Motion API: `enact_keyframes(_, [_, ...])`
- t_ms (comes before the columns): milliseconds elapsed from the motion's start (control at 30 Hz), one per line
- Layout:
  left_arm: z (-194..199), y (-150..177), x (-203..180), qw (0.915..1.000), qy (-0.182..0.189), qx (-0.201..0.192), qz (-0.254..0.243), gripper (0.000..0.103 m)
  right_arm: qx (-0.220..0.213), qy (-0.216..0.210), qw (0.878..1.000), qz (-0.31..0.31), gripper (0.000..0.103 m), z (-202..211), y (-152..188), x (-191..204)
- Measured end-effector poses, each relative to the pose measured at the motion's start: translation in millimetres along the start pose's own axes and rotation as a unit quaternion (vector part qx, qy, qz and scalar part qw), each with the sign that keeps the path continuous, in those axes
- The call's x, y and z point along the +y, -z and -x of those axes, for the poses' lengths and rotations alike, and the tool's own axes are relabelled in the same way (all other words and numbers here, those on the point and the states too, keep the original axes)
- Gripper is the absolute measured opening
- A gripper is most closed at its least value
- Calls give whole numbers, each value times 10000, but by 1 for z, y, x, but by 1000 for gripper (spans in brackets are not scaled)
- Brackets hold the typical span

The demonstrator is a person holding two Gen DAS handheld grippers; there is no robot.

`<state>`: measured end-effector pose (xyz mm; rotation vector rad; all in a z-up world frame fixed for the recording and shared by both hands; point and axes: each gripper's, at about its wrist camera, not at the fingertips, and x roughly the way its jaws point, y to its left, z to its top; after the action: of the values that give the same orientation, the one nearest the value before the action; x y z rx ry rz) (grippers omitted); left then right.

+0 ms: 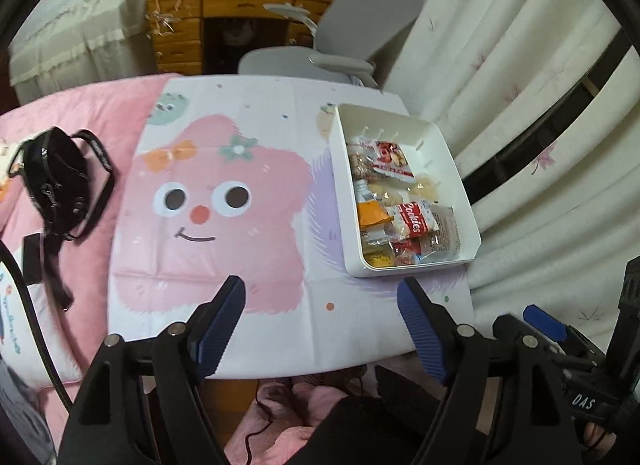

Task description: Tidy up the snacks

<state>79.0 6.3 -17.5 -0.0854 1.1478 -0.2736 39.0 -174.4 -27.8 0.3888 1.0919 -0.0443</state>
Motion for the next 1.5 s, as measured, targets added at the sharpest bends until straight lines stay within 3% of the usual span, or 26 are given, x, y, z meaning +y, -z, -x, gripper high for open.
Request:
enact_keyframes(67, [15, 7, -4, 9993, -288, -241, -75, 83, 63, -67, 9998, 170, 103, 7, 6, 6])
enact_keyframes(233, [37, 20, -8, 9968, -552, -570, -88, 87, 55, -196, 9989, 415, 103, 22, 13, 20])
enact_keyframes(433, [46, 36, -5, 9934, -860, -750, -89, 92, -178, -229, 9986, 433, 103, 29, 22, 31])
enact_keyframes(733, [41, 37, -17, 9928, -822, -814, -307, 96, -200, 37, 9982, 559, 103, 28, 23, 35])
enact_keyframes(833, [39, 36, -22, 9923, -855, -823, -368, 102, -249, 84, 9983, 521, 103, 31, 23, 32])
enact_keyframes(1500, [32, 31, -30, 9920, -908, -752, -454, 102, -408, 205, 9975, 534, 103, 38, 18, 24])
